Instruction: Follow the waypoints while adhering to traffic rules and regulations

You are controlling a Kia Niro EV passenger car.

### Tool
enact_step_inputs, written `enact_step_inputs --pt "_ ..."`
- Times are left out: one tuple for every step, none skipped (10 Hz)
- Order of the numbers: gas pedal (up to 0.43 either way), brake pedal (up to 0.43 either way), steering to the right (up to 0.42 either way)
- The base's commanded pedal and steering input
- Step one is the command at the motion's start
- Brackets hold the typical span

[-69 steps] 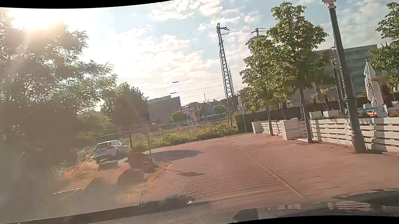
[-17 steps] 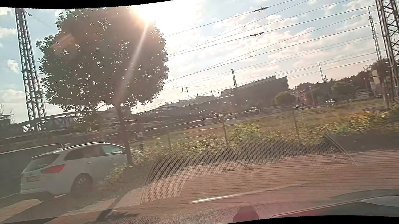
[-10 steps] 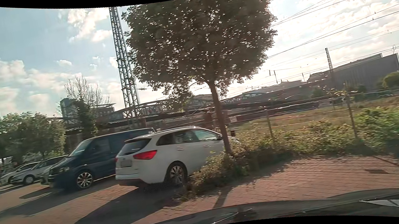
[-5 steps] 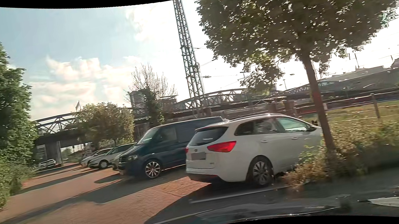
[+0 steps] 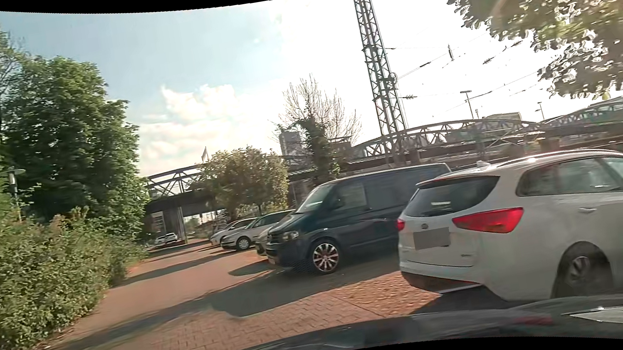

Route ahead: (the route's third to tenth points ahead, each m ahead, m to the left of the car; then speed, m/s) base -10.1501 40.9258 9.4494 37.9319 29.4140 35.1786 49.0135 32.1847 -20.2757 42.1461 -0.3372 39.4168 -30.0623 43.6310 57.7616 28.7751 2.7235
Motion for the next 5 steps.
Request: enact_step_inputs --pt "0.059 0.0 -0.549" --pt "0.059 0.0 -0.525" --pt "0.059 0.0 -0.495" --pt "0.059 0.0 -0.459" --pt "0.059 0.0 -0.42"
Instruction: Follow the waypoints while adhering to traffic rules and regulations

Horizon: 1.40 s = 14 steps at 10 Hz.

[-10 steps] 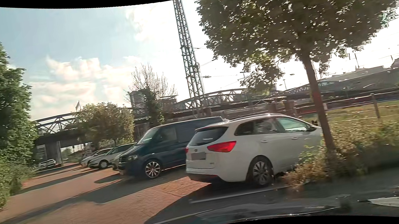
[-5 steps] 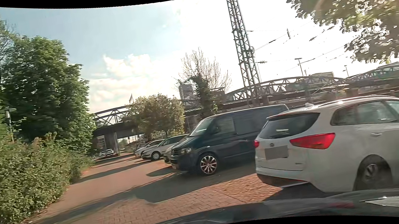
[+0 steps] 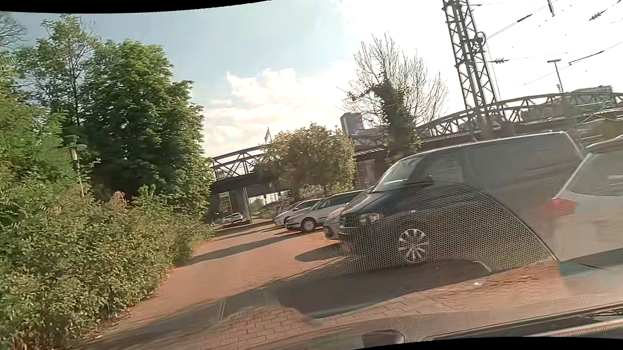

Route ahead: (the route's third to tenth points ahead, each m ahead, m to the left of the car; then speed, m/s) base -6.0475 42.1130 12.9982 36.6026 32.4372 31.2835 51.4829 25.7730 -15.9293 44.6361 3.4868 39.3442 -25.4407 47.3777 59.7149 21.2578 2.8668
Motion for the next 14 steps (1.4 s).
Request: enact_step_inputs --pt "0.059 0.0 -0.39" --pt "0.059 0.0 -0.353" --pt "0.059 0.0 -0.316" --pt "0.059 0.0 -0.285" --pt "0.059 0.0 -0.253" --pt "0.059 0.0 -0.231" --pt "0.059 0.0 -0.201" --pt "0.059 0.0 -0.176" --pt "0.059 0.0 -0.154" --pt "0.059 0.0 -0.125" --pt "0.059 0.0 -0.096" --pt "0.059 0.0 -0.076" --pt "0.059 0.0 -0.065" --pt "0.059 0.0 -0.048"
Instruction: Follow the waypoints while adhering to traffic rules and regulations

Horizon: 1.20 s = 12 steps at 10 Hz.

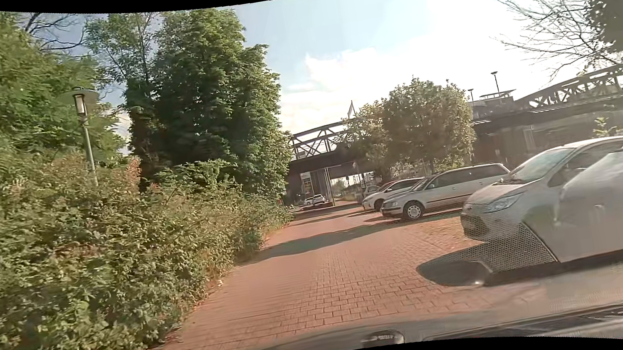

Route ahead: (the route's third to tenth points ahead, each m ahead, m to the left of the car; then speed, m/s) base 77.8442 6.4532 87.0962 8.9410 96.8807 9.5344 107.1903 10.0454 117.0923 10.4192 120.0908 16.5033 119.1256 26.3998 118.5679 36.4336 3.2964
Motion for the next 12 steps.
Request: enact_step_inputs --pt "0.059 0.0 -0.026" --pt "0.059 0.0 -0.013" --pt "0.059 0.0 -0.006" --pt "0.059 0.0 -0.004" --pt "0.059 0.0 -0.002" --pt "0.059 0.0 0.003" --pt "0.059 0.0 0.008" --pt "0.059 0.0 0.011" --pt "0.059 0.0 0.01" --pt "0.059 0.0 0.009" --pt "0.059 0.0 0.008" --pt "0.059 0.0 0.006"
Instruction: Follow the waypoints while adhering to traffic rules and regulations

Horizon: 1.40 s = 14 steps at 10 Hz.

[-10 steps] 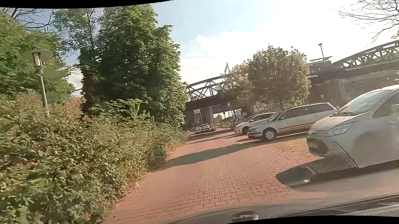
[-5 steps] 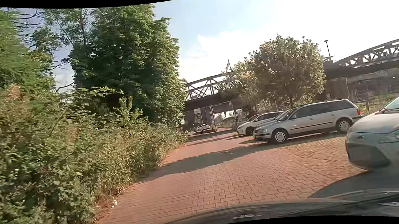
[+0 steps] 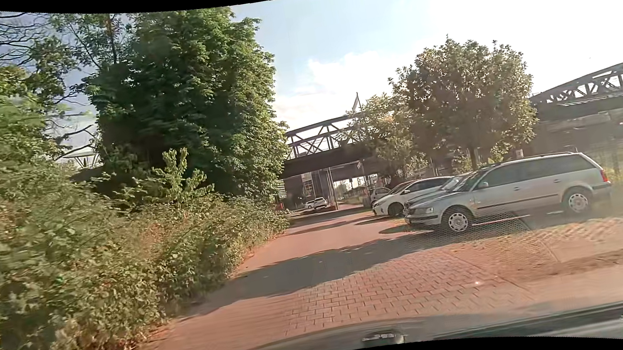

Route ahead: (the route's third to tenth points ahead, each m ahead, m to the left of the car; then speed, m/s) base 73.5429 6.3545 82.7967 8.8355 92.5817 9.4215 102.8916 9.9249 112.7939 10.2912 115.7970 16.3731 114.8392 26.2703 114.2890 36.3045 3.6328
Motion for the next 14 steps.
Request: enact_step_inputs --pt "0.059 0.0 0.006" --pt "0.059 0.0 0.006" --pt "0.059 0.0 0.005" --pt "0.047 0.0 0.002" --pt "0.047 0.0 -0.002" --pt "0.047 0.0 -0.004" --pt "0.047 0.0 -0.002" --pt "0.047 0.0 0.0" --pt "0.039 0.0 0.0" --pt "0.028 0.0 0.0" --pt "0.028 0.0 0.0" --pt "0.028 0.0 0.0" --pt "0.028 0.0 0.0" --pt "0.02 0.0 0.0"
